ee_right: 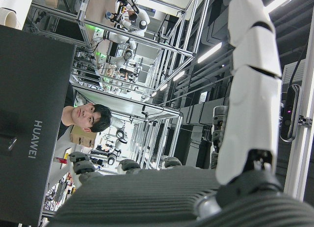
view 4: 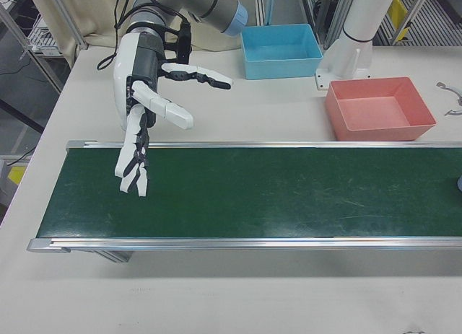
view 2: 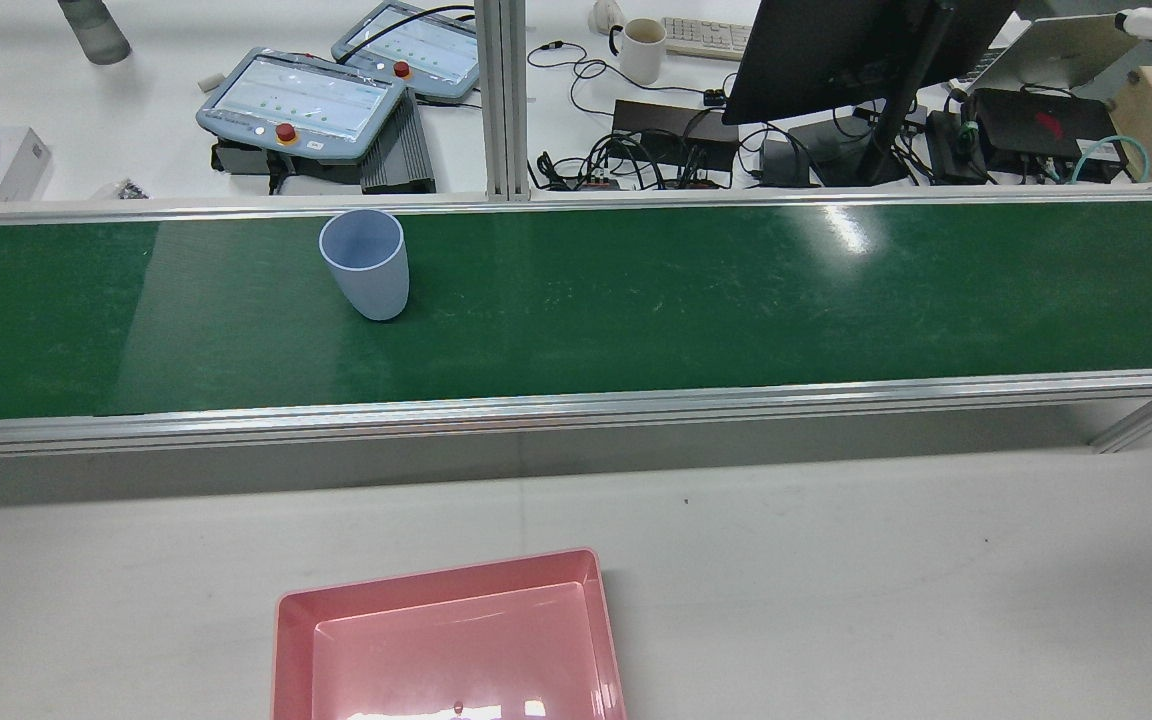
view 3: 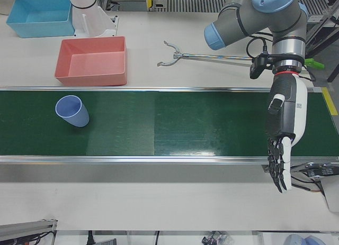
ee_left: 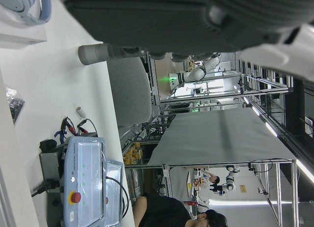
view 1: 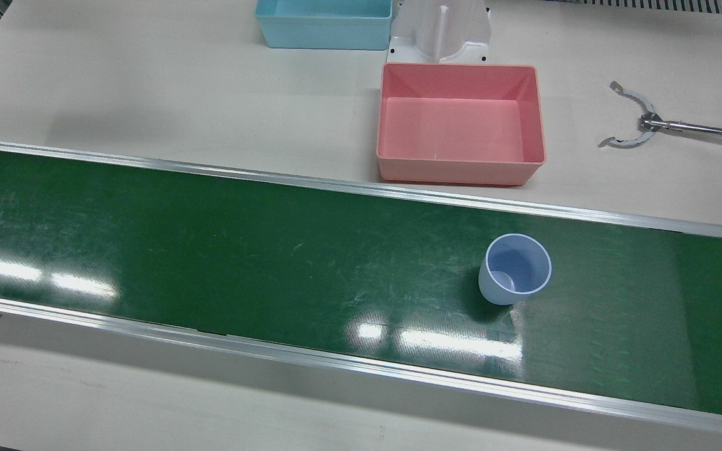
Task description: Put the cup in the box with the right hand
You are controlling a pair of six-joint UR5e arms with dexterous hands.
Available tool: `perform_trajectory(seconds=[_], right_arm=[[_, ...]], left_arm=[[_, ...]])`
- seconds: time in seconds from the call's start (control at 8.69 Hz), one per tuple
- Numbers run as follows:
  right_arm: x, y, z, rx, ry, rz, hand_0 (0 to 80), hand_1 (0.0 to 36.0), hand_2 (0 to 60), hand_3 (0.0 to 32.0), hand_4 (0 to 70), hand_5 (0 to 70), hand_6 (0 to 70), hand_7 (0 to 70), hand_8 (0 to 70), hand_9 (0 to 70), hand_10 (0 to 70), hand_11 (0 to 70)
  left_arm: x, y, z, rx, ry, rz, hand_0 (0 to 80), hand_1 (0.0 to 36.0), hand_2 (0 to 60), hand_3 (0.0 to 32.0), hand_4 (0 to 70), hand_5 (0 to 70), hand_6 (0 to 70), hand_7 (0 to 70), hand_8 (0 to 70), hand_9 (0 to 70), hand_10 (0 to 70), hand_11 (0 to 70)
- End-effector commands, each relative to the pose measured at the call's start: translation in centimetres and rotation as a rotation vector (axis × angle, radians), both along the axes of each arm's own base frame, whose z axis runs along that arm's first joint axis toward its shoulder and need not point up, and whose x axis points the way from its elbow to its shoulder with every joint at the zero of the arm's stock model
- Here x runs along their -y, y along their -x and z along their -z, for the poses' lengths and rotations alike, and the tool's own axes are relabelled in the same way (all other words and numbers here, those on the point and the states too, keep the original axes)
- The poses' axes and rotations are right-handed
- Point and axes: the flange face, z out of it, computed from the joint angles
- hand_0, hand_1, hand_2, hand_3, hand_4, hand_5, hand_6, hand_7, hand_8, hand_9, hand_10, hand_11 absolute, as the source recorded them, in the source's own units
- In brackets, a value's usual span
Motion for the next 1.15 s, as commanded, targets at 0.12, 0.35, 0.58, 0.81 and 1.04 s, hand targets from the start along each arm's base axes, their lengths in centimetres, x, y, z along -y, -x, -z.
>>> perform_trajectory(seconds=[0.12, 0.35, 0.58, 0.81, 1.04], right_arm=[[-0.02, 0.05, -0.05, 0.0, 0.001, 0.001, 59.3, 23.8, 13.9, 29.6, 5.2, 8.0, 0.0, 1.9, 0.0, 0.0, 4.0, 8.8], [-0.02, 0.05, -0.05, 0.0, 0.001, 0.001, 59.4, 23.5, 13.2, 30.6, 5.5, 7.9, 0.0, 2.3, 0.0, 0.0, 4.1, 8.8], [0.0, 0.13, -0.11, -0.001, 0.002, 0.003, 59.2, 23.2, 12.6, 31.4, 5.9, 7.9, 0.0, 2.6, 0.0, 0.0, 4.2, 9.0], [0.0, 0.13, -0.11, -0.002, 0.003, 0.002, 59.2, 23.0, 11.8, 31.4, 6.4, 7.9, 0.0, 3.2, 0.0, 0.0, 4.2, 9.0], [-0.04, 0.12, -0.19, -0.003, 0.004, 0.002, 59.3, 22.9, 11.4, 31.6, 6.9, 7.9, 0.0, 3.9, 0.0, 0.0, 4.4, 9.2]], left_arm=[[0.0, 0.0, 0.0, -0.001, 0.0, 0.0, 0.0, 0.0, 0.0, 0.0, 0.0, 0.0, 0.0, 0.0, 0.0, 0.0, 0.0, 0.0], [0.0, 0.0, 0.0, -0.001, 0.0, 0.0, 0.0, 0.0, 0.0, 0.0, 0.0, 0.0, 0.0, 0.0, 0.0, 0.0, 0.0, 0.0], [0.0, 0.0, 0.0, 0.001, 0.0, 0.0, 0.0, 0.0, 0.0, 0.0, 0.0, 0.0, 0.0, 0.0, 0.0, 0.0, 0.0, 0.0], [0.0, 0.0, 0.0, 0.001, 0.0, 0.0, 0.0, 0.0, 0.0, 0.0, 0.0, 0.0, 0.0, 0.0, 0.0, 0.0, 0.0, 0.0], [0.0, 0.0, 0.0, -0.001, 0.0, 0.0, 0.0, 0.0, 0.0, 0.0, 0.0, 0.0, 0.0, 0.0, 0.0, 0.0, 0.0, 0.0]])
